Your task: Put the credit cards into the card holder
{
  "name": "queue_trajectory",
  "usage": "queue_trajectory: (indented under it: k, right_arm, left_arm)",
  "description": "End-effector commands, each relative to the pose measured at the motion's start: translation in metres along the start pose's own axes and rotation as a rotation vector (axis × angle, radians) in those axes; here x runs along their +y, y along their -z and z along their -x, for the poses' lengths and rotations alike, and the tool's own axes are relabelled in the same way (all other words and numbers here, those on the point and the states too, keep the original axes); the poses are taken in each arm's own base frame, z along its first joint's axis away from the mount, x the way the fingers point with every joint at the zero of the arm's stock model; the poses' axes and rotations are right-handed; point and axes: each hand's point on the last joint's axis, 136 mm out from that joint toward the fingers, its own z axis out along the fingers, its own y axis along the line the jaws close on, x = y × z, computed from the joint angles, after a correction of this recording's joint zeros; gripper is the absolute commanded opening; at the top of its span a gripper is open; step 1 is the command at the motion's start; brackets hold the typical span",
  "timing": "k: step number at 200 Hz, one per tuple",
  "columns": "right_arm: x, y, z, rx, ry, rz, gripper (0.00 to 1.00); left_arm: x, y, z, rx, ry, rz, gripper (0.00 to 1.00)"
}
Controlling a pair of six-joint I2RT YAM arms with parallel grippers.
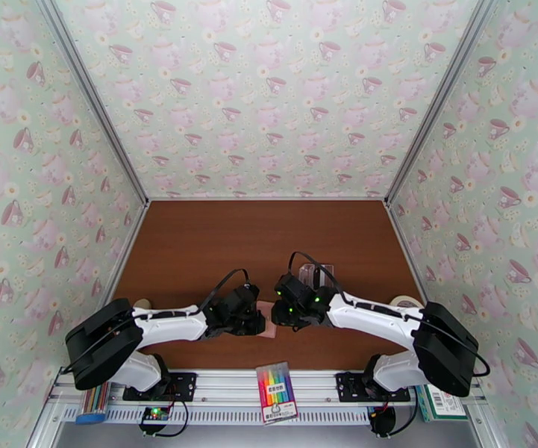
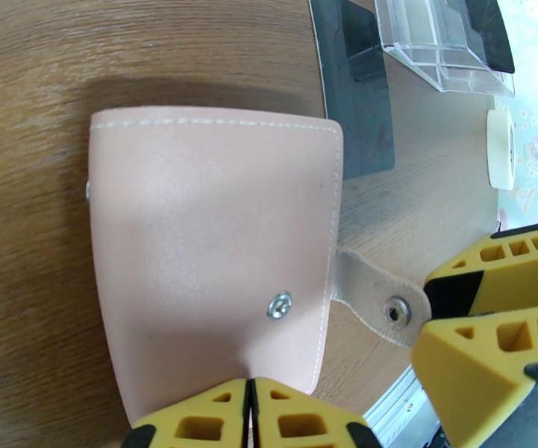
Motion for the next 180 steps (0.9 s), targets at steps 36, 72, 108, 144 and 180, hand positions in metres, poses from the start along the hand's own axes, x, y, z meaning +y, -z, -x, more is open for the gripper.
queue_trajectory:
  k: [36, 72, 108, 144, 180]
  right_arm:
    - [0.006, 0.0, 0.011, -0.01, -0.01, -0.024, 0.32]
    - [0.002, -0.001, 0.01, -0.003, -0.009, -0.041, 0.24]
    - [-0.002, 0.0, 0.009, 0.001, -0.004, -0.066, 0.19]
    - [-0.004, 0.0, 0.008, 0.004, -0.002, -0.073, 0.16]
    - [-0.004, 0.003, 0.008, 0.0, 0.0, -0.072, 0.13]
  left_arm:
    - [0.009, -0.006, -0.004, 0.012, 0.003, 0.047, 0.12]
    - [0.01, -0.006, -0.004, 0.012, 0.003, 0.047, 0.12]
    - [0.009, -0.006, -0.004, 0.014, 0.003, 0.046, 0.12]
    - [0.009, -0.006, -0.004, 0.015, 0.001, 0.047, 0.12]
    - [0.009, -0.007, -0.004, 0.016, -0.001, 0.049, 0.12]
